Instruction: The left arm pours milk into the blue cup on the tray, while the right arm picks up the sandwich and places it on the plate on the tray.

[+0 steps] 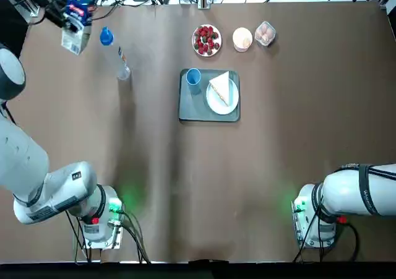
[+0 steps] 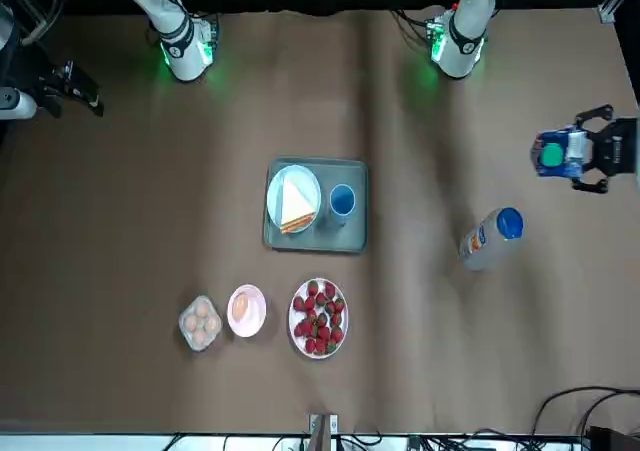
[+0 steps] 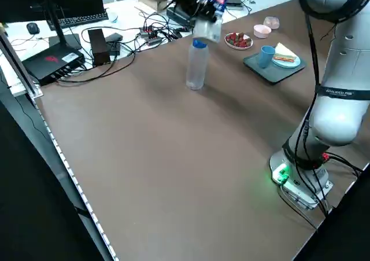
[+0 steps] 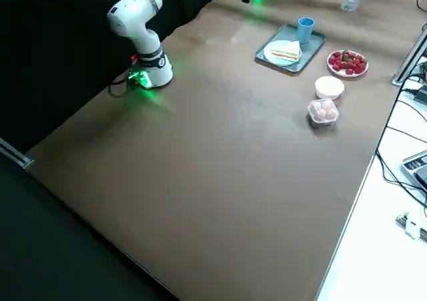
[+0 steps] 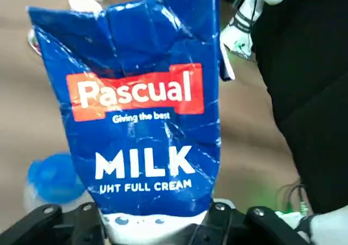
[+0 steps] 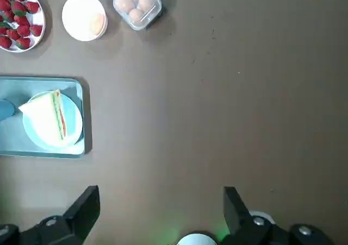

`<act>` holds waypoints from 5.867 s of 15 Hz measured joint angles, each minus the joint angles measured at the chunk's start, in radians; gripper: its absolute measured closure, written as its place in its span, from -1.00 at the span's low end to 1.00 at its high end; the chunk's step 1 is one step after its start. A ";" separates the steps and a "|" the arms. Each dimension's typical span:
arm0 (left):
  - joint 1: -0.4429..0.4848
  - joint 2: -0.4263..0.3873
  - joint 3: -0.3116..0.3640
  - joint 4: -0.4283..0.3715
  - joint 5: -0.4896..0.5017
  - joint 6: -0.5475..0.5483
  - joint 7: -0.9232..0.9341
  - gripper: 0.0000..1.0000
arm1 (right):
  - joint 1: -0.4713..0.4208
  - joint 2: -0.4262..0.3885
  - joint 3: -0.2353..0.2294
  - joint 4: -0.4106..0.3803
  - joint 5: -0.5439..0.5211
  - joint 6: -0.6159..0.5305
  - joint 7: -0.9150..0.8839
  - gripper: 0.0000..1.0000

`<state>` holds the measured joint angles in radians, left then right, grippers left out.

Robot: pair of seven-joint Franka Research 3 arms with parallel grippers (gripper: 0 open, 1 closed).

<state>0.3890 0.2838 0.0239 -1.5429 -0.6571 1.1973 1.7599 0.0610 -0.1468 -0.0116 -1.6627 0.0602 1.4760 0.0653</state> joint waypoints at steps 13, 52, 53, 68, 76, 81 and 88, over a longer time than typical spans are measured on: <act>0.234 0.471 -0.001 0.005 -0.154 0.057 0.650 -0.07 | -0.008 0.000 -0.010 0.000 -0.001 0.001 0.000 -1.00; 0.132 0.184 0.117 0.119 0.048 0.242 0.564 -0.98 | -0.021 0.000 -0.013 0.000 -0.001 0.002 0.000 -1.00; 0.083 0.146 0.116 0.119 0.080 0.242 0.482 -0.98 | -0.021 0.000 -0.013 0.000 -0.001 0.002 0.000 -1.00; -0.565 0.002 0.112 0.109 0.472 0.288 -1.044 -0.98 | 0.098 0.065 0.007 -0.013 -0.002 0.001 -0.006 -1.00; -0.616 -0.106 0.112 0.107 0.554 0.290 -1.644 -0.98 | -0.048 0.035 -0.022 0.004 -0.005 -0.001 -0.011 -1.00; -0.616 -0.236 0.109 0.008 0.556 0.296 -1.873 -0.98 | -0.048 0.024 -0.016 0.004 -0.005 -0.001 -0.011 -1.00; -0.612 -0.341 0.106 -0.059 0.556 0.255 -1.919 -0.98 | -0.046 0.015 -0.009 0.004 -0.058 0.009 -0.011 -1.00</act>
<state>-0.2231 -0.0571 0.1302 -1.6020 -0.1010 1.4527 -0.1590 0.0151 -0.1321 -0.0207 -1.6585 0.0018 1.4852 0.0539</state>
